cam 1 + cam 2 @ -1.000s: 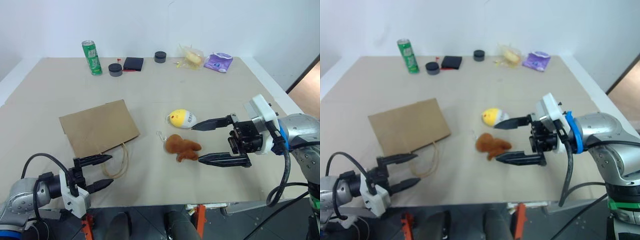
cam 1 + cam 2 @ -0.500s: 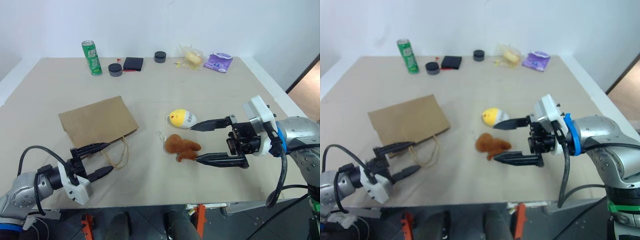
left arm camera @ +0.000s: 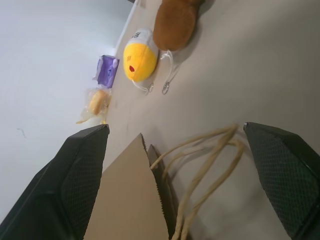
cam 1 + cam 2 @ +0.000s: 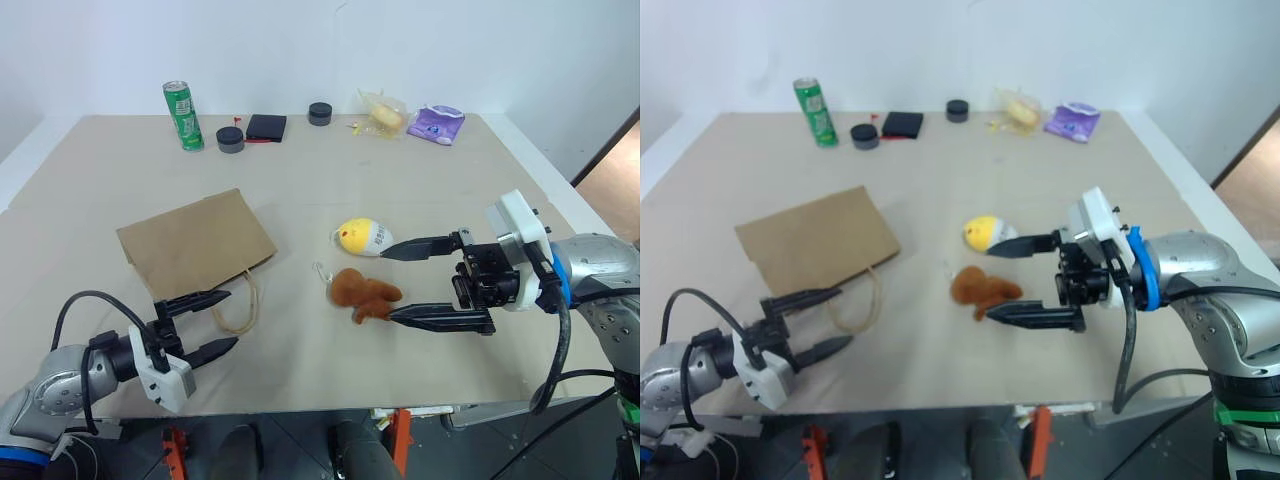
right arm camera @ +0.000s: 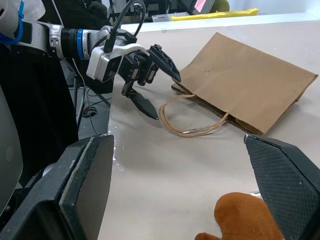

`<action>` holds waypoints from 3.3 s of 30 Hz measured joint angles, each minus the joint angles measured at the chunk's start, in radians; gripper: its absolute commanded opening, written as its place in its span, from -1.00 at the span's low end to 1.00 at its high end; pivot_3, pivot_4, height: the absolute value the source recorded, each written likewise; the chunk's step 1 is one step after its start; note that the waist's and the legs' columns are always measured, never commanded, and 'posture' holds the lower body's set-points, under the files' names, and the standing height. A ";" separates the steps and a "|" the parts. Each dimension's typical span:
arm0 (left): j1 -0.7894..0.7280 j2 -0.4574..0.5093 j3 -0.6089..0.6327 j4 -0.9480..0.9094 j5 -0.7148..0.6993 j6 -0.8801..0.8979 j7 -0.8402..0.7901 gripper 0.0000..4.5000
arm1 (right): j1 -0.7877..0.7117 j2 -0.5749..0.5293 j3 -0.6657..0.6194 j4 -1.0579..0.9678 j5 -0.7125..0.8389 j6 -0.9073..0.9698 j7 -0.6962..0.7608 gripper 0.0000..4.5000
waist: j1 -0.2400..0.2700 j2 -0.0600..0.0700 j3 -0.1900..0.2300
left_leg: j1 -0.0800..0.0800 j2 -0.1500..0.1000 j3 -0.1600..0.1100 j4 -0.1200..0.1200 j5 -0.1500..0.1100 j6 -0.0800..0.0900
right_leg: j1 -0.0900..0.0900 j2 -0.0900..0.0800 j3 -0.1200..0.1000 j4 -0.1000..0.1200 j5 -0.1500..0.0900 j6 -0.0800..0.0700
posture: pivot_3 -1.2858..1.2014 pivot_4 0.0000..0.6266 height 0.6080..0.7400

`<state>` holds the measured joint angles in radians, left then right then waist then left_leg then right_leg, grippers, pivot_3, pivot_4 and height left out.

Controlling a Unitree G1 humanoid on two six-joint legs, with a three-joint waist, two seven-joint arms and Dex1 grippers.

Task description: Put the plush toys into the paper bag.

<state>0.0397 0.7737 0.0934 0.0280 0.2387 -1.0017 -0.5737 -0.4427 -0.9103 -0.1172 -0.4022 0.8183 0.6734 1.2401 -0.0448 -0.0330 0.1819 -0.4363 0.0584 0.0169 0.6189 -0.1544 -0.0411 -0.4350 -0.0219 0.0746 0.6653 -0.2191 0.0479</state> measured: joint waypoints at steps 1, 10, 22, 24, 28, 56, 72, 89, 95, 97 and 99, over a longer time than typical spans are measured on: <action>-0.002 0.001 0.000 0.000 0.000 0.001 0.001 0.98 | 0.000 0.000 0.000 0.000 0.000 0.000 0.000 1.00 | 0.000 0.000 0.000 | 0.000 0.000 0.000 0.000 0.000 0.000 | 0.000 0.000 0.000 0.000 0.000 0.000 | 0.03 -0.52 1.00; -0.032 0.032 0.000 0.035 0.037 0.005 0.042 0.98 | 0.000 0.000 0.000 0.000 0.001 0.002 -0.005 1.00 | 0.000 0.000 0.000 | 0.000 0.000 0.001 0.000 0.000 0.000 | 0.000 0.000 0.000 0.000 0.000 0.000 | 0.03 -0.52 1.00; -0.093 0.030 -0.027 0.065 0.065 0.046 0.085 0.02 | 0.000 0.007 0.000 -0.004 0.002 0.005 -0.022 1.00 | 0.000 0.000 0.000 | 0.000 0.001 0.001 0.000 0.000 0.000 | -0.001 0.000 0.000 0.000 0.000 0.000 | 0.03 -0.52 1.00; -0.093 0.030 -0.043 0.070 0.065 0.049 0.086 -0.44 | 0.000 0.007 0.000 -0.004 0.002 0.005 -0.024 1.00 | 0.000 0.000 0.000 | 0.000 0.001 0.002 0.000 0.000 0.000 | -0.001 0.000 0.000 0.000 0.000 0.000 | 0.03 -0.52 1.00; -0.095 0.030 -0.059 0.080 0.065 0.058 0.088 -0.99 | 0.000 0.007 0.000 -0.005 0.002 0.010 -0.027 1.00 | 0.000 0.000 0.000 | 0.000 0.001 0.002 0.000 0.000 0.000 | -0.001 0.000 0.000 0.000 0.000 0.000 | 0.03 -0.52 1.00; -0.117 -0.158 -0.053 -0.332 -0.258 0.489 0.101 -1.00 | -0.088 0.785 0.317 0.533 -0.397 -0.288 -0.508 -0.95 | -0.003 -0.005 -0.003 | 0.000 0.005 0.002 0.001 0.003 0.003 | -0.001 0.007 0.002 0.000 0.006 0.000 | 0.03 -0.52 1.00; -0.107 -0.250 0.014 -0.411 -0.238 0.586 0.175 -1.00 | -0.229 0.999 0.425 0.861 -0.649 -0.343 -0.642 -0.95 | -0.004 -0.005 -0.003 | 0.000 0.007 0.000 0.000 0.003 0.003 | -0.002 0.011 0.003 0.000 0.006 -0.003 | 0.03 -0.52 1.00; -0.267 -0.276 0.121 -0.542 -0.237 0.787 0.282 -1.00 | -0.268 1.018 0.412 0.853 -0.685 -0.197 -0.697 -0.95 | -0.004 -0.008 -0.005 | 0.004 0.007 -0.002 -0.001 0.003 0.003 | 0.002 0.012 0.003 0.000 0.007 -0.004 | 0.03 -0.52 1.00; -0.282 -0.288 0.119 -0.557 -0.216 0.804 0.285 -1.00 | -0.269 1.019 0.413 0.848 -0.685 -0.190 -0.695 -0.95 | -0.005 -0.008 -0.006 | 0.004 0.008 -0.003 -0.001 0.003 0.003 | 0.002 0.013 0.003 0.000 0.007 -0.005 | 0.03 -0.52 1.00; -0.274 -0.290 0.120 -0.557 -0.215 0.804 0.285 -1.00 | -0.269 1.018 0.413 0.848 -0.685 -0.191 -0.695 -0.95 | -0.004 -0.008 -0.006 | 0.004 0.008 -0.003 -0.001 0.003 0.003 | 0.002 0.013 0.003 0.000 0.007 -0.005 | 0.03 -0.52 1.00; -0.244 -0.292 0.116 -0.555 -0.214 0.797 0.282 -1.00 | -0.266 1.012 0.419 0.848 -0.689 -0.213 -0.686 -0.95 | -0.005 -0.008 -0.005 | 0.004 0.007 -0.003 -0.001 0.003 0.003 | 0.002 0.013 0.003 0.000 0.007 -0.005 | 0.03 -0.52 1.00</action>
<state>-0.2046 0.4814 0.2093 -0.5273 0.0245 -0.2043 -0.2919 -0.7090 0.1013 0.3016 0.4459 0.1289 0.4600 0.5538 -0.0495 -0.0407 0.1765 -0.4321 0.0659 0.0144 0.6178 -0.1511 -0.0377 -0.4335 -0.0092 0.0776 0.6651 -0.2118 0.0434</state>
